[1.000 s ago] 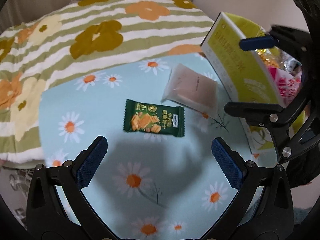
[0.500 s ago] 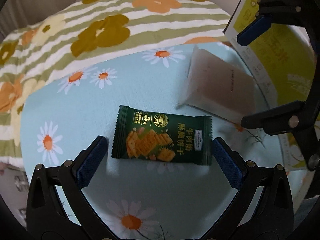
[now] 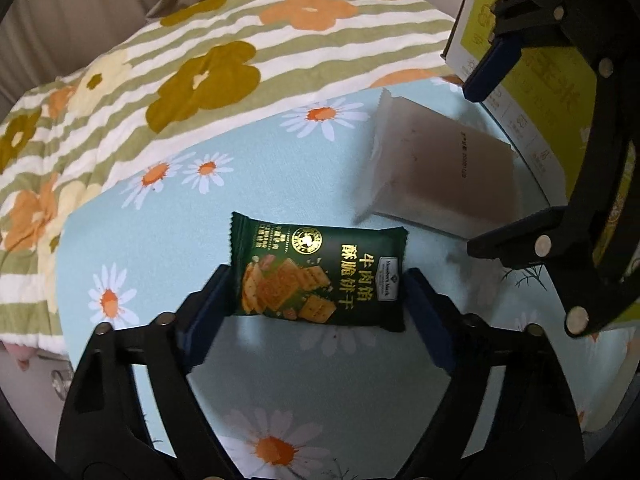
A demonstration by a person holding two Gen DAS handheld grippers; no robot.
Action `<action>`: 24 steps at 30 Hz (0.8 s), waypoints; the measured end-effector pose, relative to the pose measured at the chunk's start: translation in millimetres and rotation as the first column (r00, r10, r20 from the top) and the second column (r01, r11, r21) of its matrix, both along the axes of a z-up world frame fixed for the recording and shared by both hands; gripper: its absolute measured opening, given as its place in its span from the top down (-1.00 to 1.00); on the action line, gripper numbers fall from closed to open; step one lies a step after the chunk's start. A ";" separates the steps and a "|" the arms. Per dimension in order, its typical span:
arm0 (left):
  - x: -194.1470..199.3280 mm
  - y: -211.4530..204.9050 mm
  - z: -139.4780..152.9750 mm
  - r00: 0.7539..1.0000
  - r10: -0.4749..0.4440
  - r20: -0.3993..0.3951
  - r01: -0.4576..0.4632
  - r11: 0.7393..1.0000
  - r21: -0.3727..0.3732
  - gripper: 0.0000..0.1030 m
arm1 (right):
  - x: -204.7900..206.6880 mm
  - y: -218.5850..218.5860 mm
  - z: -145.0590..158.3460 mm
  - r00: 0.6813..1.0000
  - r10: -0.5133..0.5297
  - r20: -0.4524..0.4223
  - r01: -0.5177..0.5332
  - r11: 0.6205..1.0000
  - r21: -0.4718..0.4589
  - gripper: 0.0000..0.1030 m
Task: Organize snacks
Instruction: 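Grasp the green cracker packet with the left gripper while the right grasps the bread pack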
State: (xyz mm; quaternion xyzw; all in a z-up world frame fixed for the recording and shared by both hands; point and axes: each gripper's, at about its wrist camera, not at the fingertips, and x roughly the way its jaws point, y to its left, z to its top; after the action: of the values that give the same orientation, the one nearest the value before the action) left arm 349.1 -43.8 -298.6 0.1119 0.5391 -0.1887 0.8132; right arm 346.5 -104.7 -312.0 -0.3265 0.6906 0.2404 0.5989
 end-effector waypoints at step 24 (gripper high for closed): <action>-8.7 54.5 36.7 0.998 0.057 0.000 -0.056 0.992 -0.115 -0.26 | -3.9 14.0 -14.0 0.995 -0.096 0.000 0.096 0.995 -0.010 -0.33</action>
State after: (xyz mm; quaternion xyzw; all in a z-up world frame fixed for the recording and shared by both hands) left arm 340.4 10.6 -261.9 0.0501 0.5292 -0.1960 0.8240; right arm 342.7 -90.7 -326.1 -0.2961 0.7067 0.2080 0.6080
